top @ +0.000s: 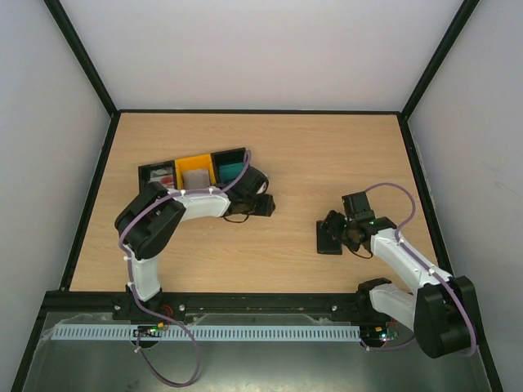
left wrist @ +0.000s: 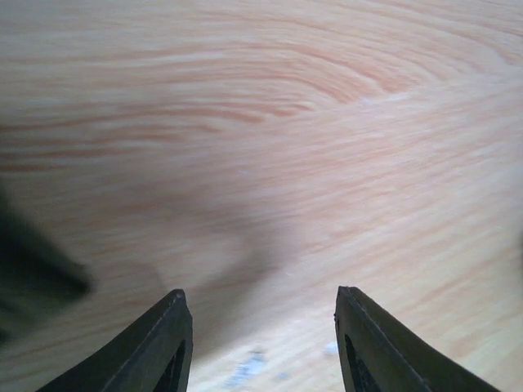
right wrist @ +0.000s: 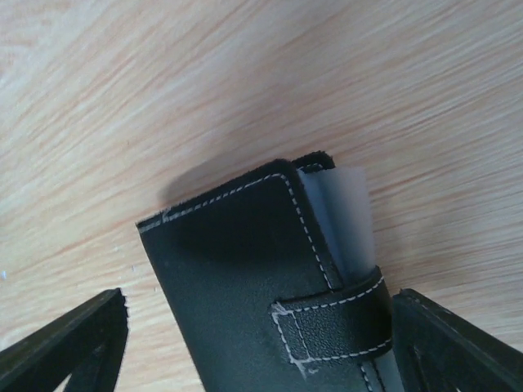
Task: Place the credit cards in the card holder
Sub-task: Turn over the card holder at the center of the board.
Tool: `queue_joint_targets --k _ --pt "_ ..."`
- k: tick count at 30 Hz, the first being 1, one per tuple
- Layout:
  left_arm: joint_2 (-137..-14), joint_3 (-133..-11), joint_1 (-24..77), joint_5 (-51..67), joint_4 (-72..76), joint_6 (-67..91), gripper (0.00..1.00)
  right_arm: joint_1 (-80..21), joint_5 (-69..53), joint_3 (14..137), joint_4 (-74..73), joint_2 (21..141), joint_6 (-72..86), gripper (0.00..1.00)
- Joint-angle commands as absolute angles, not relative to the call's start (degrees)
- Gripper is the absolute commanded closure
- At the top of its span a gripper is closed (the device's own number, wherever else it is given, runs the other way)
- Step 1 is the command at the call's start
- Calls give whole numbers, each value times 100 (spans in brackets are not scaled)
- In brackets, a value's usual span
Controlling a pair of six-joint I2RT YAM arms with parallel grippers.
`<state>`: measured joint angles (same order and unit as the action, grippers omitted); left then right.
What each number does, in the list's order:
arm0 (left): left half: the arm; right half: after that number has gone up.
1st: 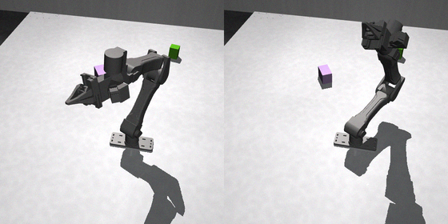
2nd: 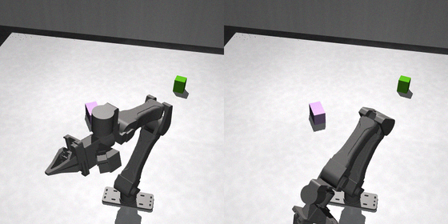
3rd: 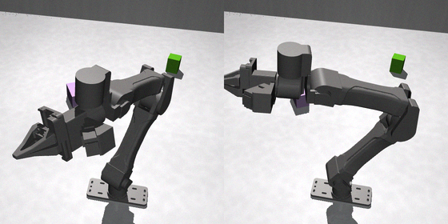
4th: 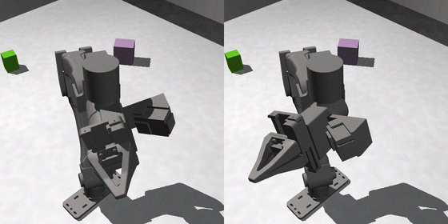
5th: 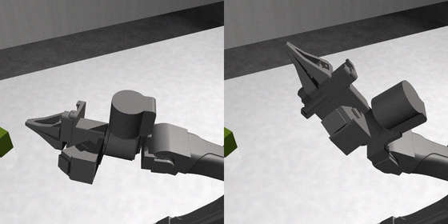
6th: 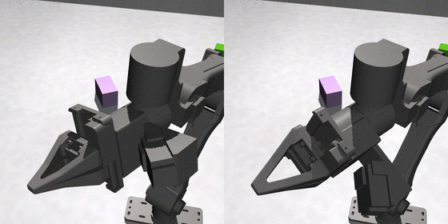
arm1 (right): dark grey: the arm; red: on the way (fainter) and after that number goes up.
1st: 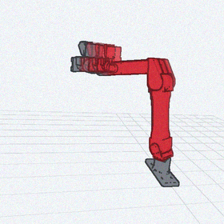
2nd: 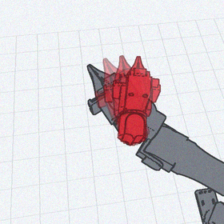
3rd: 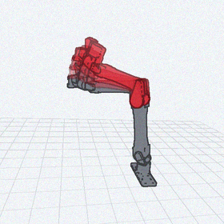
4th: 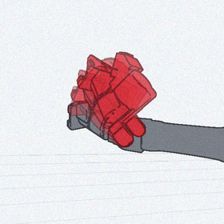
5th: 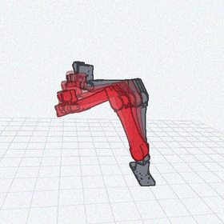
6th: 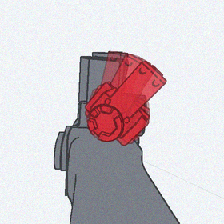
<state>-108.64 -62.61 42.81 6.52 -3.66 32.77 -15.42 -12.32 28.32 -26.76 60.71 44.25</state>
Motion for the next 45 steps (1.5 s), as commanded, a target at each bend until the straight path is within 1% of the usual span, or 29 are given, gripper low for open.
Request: queue_joint_targets --k 1,3,7,12,14,17,25,32,37,41,45 --pt "-10844 -6020 4636 1366 313 3856 49 -1579 -2266 2582 -2585 6093 4207 15" --pt "-10799 -5921 4767 1441 367 4086 45 -1581 -2656 2538 -2440 6073 4171 15" --pt "-10492 -5434 4985 1807 937 4549 38 -1576 -3075 2332 -2072 5882 4342 15" --pt "-10427 -5289 5196 1714 992 4728 37 -1582 -3246 2012 -1551 5757 4558 15" --pt "-10439 -5259 5229 1671 1019 4786 38 -1582 -3210 1947 -1419 5765 4593 17" --pt "-10476 -5264 5230 1737 1078 4837 39 -1576 -3096 1893 -1264 5750 4686 24" --pt "-10714 -5648 5366 1789 969 4625 45 -1575 -2464 1662 -1069 5409 4931 33" --pt "-11105 -6053 5540 1757 823 4436 48 -1575 -2671 1622 -802 5450 4899 35" --pt "-11343 -6312 5620 1773 629 4324 55 -1575 -2953 1568 -628 5660 4833 36" --pt "-11485 -6371 5642 1763 554 4246 67 -1575 -3746 1466 -105 5774 4904 36" --pt "-11637 -6424 5637 1689 431 4241 76 -1581 -4323 1377 447 5504 5194 36"
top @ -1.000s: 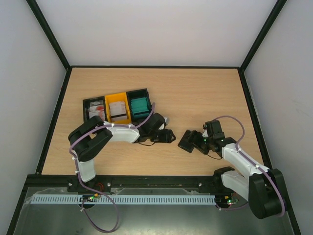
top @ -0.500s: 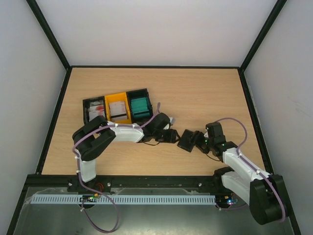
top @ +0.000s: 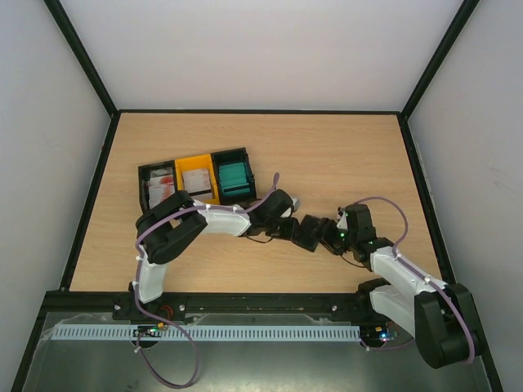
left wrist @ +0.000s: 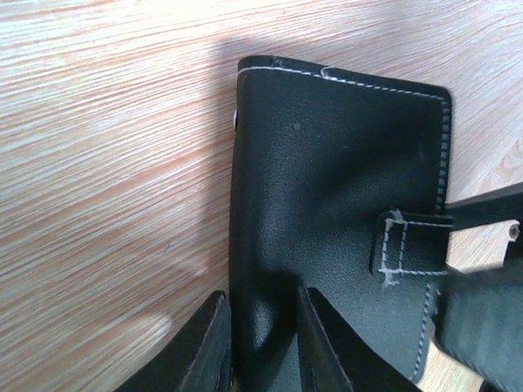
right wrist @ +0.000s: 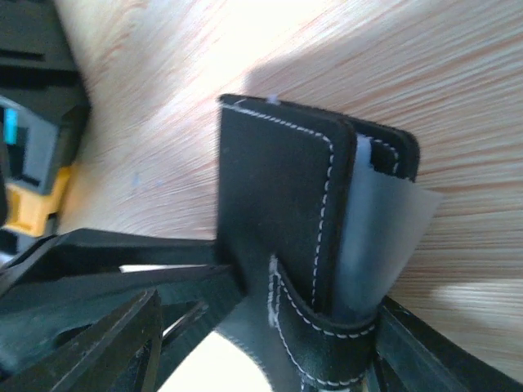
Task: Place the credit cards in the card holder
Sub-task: Turn over the card holder at the center of the board.
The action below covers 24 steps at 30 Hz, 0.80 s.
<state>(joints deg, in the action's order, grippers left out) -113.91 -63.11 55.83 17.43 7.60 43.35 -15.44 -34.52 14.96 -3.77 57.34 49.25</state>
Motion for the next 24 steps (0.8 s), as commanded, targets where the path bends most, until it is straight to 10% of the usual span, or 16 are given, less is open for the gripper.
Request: queue_joint_targets --k 1,13,24 --pt "-11644 -6420 5642 1638 409 4251 77 -1580 -4392 1345 599 5411 5301 36" --pt "-11602 -6443 5618 1354 239 4236 78 -1577 -3750 1294 678 5496 5231 47" --pt "-10761 -5710 5572 1138 1035 4387 68 -1577 -2955 1851 -297 5717 4434 77"
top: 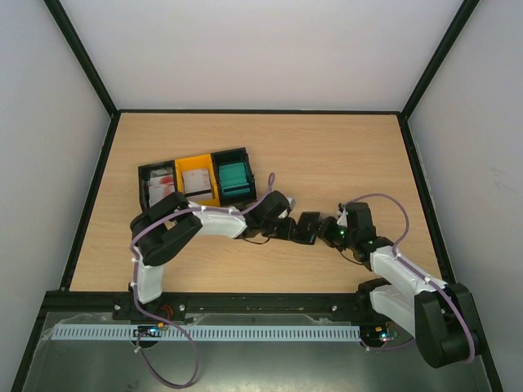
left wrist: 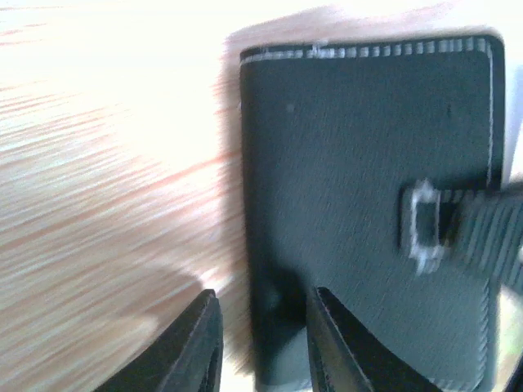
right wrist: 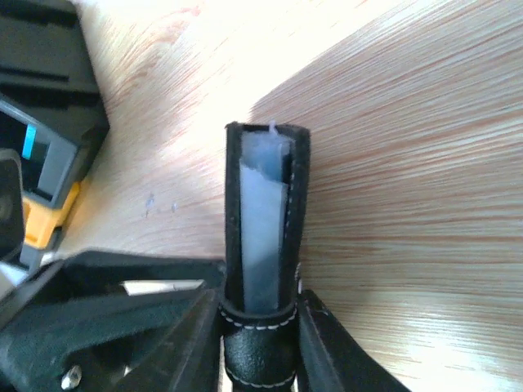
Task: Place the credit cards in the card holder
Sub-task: Turn over the card holder at the center of the board.
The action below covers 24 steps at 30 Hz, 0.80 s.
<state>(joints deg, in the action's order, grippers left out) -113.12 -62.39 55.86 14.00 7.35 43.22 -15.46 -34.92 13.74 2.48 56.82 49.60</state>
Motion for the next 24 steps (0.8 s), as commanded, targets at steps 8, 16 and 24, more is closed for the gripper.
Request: queue_joint_targets --k 8,16,24 --pt "-9883 -5663 5573 -168 602 4091 47 -1588 -1671 3025 -1960 5452 3903 85" --pt "-9159 -5618 5487 -1092 170 4122 32 -1793 -617 3769 -3234 5288 3665 91" --pt "-8432 -5557 5111 -1698 -311 4067 21 -3084 779 4552 -3868 6045 3853 92"
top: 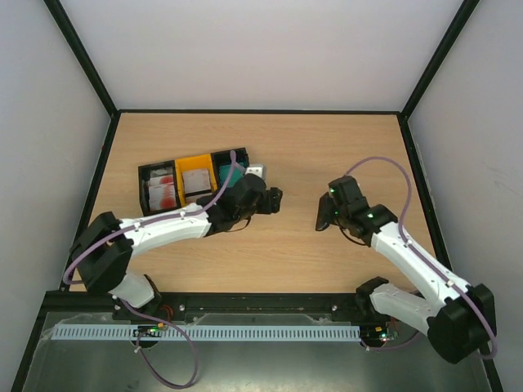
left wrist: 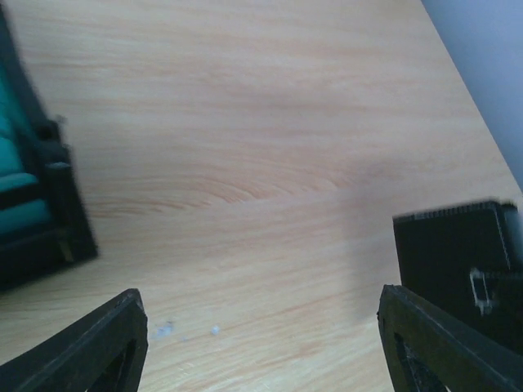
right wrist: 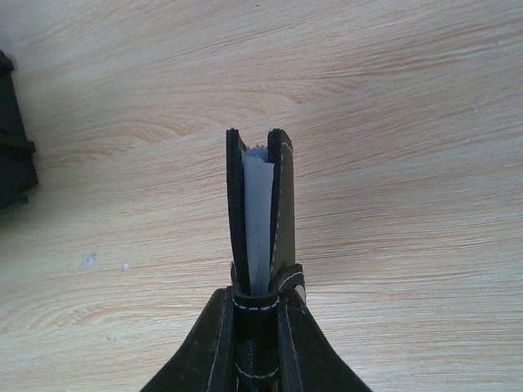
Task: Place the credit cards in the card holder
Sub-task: Turn over the card holder at the center of the board.
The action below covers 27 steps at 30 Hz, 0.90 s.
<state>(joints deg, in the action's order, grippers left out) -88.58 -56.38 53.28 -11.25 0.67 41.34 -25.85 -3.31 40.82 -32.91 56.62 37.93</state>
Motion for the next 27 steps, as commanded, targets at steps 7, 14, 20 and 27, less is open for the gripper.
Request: queue_joint_targets --k 7,14,20,27 --pt "-7597 -5196 4541 -2004 -562 3947 10 -3612 2503 5243 -4864 7130 4096 96" --pt "-7426 -4885 3895 -1532 -486 3997 9 -4453 3215 5344 -5151 8302 4512 96" --pt "-7256 -4794 3862 -1583 -545 4048 9 -5250 2843 5593 -4664 9637 4351 96" --pt "-7018 -4594 3846 -1830 -551 4114 0 -5486 1134 6030 -3516 10018 3842 59"
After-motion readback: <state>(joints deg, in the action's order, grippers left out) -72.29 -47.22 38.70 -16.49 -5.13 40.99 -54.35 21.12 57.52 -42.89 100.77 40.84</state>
